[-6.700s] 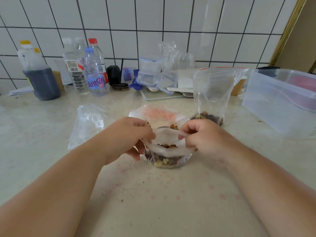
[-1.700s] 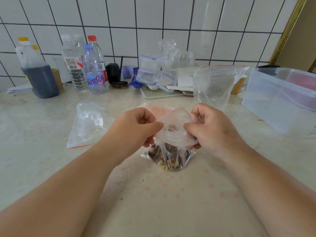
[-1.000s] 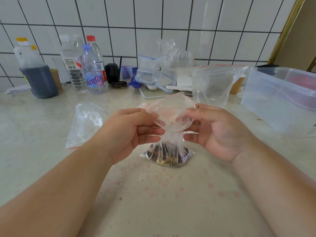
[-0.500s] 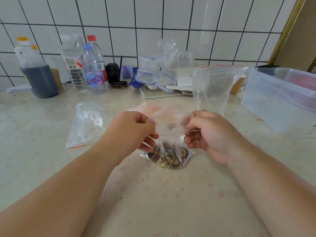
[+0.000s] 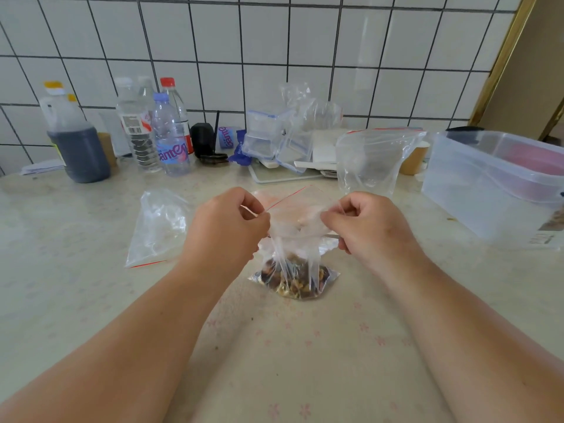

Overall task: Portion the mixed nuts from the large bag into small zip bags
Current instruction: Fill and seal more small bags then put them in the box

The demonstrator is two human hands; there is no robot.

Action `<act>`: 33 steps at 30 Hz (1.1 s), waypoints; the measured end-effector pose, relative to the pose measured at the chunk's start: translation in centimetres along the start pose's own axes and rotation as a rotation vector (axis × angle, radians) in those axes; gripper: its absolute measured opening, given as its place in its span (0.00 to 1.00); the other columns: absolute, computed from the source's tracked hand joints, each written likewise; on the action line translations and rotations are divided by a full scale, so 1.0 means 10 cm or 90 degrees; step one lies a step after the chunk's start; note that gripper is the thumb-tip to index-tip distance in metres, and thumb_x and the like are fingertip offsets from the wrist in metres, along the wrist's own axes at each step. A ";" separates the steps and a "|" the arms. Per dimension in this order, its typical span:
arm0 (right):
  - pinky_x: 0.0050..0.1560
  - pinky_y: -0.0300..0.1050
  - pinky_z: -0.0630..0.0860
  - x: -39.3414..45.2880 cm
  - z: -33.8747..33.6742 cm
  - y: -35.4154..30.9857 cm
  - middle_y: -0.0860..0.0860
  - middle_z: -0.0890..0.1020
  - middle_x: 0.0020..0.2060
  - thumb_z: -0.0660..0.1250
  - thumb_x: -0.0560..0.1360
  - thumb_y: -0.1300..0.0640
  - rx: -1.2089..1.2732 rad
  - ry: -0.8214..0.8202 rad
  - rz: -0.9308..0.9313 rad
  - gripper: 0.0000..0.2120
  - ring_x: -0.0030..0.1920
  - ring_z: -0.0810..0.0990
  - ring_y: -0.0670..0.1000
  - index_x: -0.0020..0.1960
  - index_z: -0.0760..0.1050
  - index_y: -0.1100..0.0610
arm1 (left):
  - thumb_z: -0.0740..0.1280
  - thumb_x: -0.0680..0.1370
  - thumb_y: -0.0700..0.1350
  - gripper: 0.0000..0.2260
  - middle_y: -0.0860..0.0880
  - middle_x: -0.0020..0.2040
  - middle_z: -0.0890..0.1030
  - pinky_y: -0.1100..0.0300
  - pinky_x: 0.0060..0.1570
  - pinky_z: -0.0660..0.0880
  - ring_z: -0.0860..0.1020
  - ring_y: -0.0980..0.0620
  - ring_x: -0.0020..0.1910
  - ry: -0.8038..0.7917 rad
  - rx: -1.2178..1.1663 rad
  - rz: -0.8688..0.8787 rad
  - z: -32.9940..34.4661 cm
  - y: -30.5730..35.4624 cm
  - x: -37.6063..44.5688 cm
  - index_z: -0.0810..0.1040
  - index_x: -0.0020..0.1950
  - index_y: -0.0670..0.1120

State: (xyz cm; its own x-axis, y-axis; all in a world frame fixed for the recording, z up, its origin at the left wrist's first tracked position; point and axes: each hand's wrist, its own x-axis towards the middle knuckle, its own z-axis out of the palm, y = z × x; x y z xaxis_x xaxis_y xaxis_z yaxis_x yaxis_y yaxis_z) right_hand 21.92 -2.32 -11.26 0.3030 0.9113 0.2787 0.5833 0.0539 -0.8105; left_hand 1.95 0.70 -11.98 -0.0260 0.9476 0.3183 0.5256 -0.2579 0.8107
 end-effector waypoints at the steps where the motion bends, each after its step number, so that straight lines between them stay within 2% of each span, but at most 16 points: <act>1: 0.38 0.44 0.78 0.01 -0.04 -0.03 0.42 0.81 0.27 0.70 0.71 0.52 -0.005 0.006 0.005 0.04 0.25 0.79 0.42 0.40 0.79 0.51 | 0.70 0.76 0.45 0.04 0.57 0.32 0.85 0.56 0.29 0.81 0.80 0.58 0.25 0.006 -0.002 0.001 -0.03 0.04 0.00 0.79 0.43 0.53; 4: 0.37 0.44 0.77 0.03 -0.16 -0.14 0.40 0.81 0.27 0.69 0.69 0.53 -0.043 0.012 0.005 0.01 0.23 0.79 0.42 0.40 0.78 0.50 | 0.68 0.76 0.42 0.04 0.54 0.31 0.85 0.59 0.24 0.78 0.78 0.59 0.23 0.003 -0.035 -0.010 -0.11 0.18 0.01 0.79 0.44 0.52; 6: 0.35 0.44 0.77 0.05 -0.23 -0.21 0.41 0.81 0.26 0.69 0.67 0.53 -0.054 0.020 0.000 0.03 0.23 0.80 0.43 0.40 0.77 0.50 | 0.68 0.76 0.39 0.05 0.52 0.30 0.85 0.65 0.21 0.74 0.77 0.59 0.21 -0.003 -0.074 -0.027 -0.15 0.28 0.03 0.79 0.45 0.49; 9: 0.29 0.41 0.75 0.07 -0.33 -0.34 0.43 0.81 0.24 0.69 0.66 0.53 -0.049 0.014 0.004 0.05 0.23 0.80 0.45 0.40 0.76 0.51 | 0.68 0.76 0.37 0.05 0.49 0.29 0.84 0.66 0.20 0.71 0.75 0.57 0.20 -0.011 -0.112 -0.041 -0.22 0.42 0.05 0.81 0.45 0.46; 12: 0.26 0.39 0.76 0.10 -0.41 -0.48 0.47 0.81 0.23 0.68 0.66 0.54 -0.053 -0.012 0.012 0.04 0.24 0.81 0.46 0.40 0.77 0.53 | 0.68 0.76 0.37 0.04 0.49 0.29 0.84 0.65 0.22 0.73 0.76 0.56 0.21 -0.025 -0.127 -0.040 -0.27 0.55 0.08 0.82 0.45 0.44; 15: 0.29 0.44 0.79 0.15 -0.52 -0.59 0.51 0.83 0.26 0.68 0.68 0.58 -0.042 -0.057 0.045 0.04 0.26 0.83 0.51 0.38 0.79 0.58 | 0.68 0.77 0.36 0.05 0.49 0.30 0.85 0.65 0.22 0.75 0.76 0.56 0.22 -0.026 -0.152 -0.053 -0.35 0.63 0.11 0.83 0.44 0.42; 18: 0.25 0.40 0.74 0.19 -0.65 -0.67 0.54 0.83 0.26 0.69 0.70 0.65 0.003 -0.115 0.107 0.03 0.23 0.80 0.50 0.38 0.79 0.62 | 0.70 0.77 0.37 0.05 0.48 0.30 0.85 0.65 0.22 0.74 0.76 0.57 0.21 -0.017 -0.166 -0.071 -0.42 0.68 0.13 0.84 0.42 0.42; 22: 0.23 0.38 0.73 0.19 -0.77 -0.72 0.56 0.82 0.26 0.69 0.71 0.67 0.023 -0.173 0.147 0.03 0.22 0.79 0.51 0.39 0.78 0.63 | 0.71 0.76 0.36 0.04 0.47 0.29 0.85 0.66 0.21 0.73 0.76 0.57 0.20 -0.029 -0.186 -0.099 -0.46 0.73 0.09 0.83 0.42 0.40; 26: 0.25 0.40 0.75 0.19 -0.79 -0.74 0.54 0.82 0.26 0.65 0.72 0.65 -0.024 -0.146 0.130 0.03 0.23 0.80 0.53 0.43 0.77 0.62 | 0.70 0.75 0.35 0.03 0.46 0.30 0.85 0.65 0.21 0.72 0.75 0.56 0.21 -0.039 -0.210 -0.093 -0.46 0.83 0.05 0.82 0.42 0.39; 28: 0.27 0.43 0.78 0.18 -0.78 -0.75 0.55 0.84 0.30 0.64 0.72 0.63 -0.071 -0.126 0.117 0.05 0.23 0.81 0.53 0.45 0.77 0.62 | 0.69 0.76 0.36 0.04 0.46 0.30 0.85 0.65 0.22 0.73 0.76 0.56 0.21 -0.048 -0.203 -0.083 -0.44 0.89 0.02 0.82 0.42 0.40; 30: 0.32 0.47 0.83 0.17 -0.76 -0.76 0.56 0.85 0.34 0.66 0.72 0.60 -0.145 -0.120 0.088 0.05 0.26 0.84 0.53 0.46 0.77 0.61 | 0.69 0.76 0.36 0.04 0.46 0.30 0.85 0.66 0.22 0.73 0.76 0.56 0.21 -0.057 -0.191 -0.070 -0.41 0.95 -0.01 0.82 0.42 0.40; 33: 0.41 0.54 0.85 0.17 -0.80 -0.79 0.56 0.86 0.33 0.70 0.71 0.60 -0.240 -0.119 0.053 0.05 0.32 0.86 0.54 0.45 0.79 0.62 | 0.68 0.76 0.35 0.03 0.47 0.30 0.85 0.65 0.22 0.73 0.76 0.56 0.21 -0.062 -0.177 -0.062 -0.36 1.02 -0.03 0.81 0.43 0.39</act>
State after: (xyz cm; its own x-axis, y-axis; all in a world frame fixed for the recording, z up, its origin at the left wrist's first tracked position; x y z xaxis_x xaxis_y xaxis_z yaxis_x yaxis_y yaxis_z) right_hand 23.82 -4.42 -0.22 0.2398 0.9662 0.0942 0.8075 -0.1446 -0.5719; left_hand 4.29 -2.88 -2.04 0.0244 0.9805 0.1950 0.2710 -0.1943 0.9428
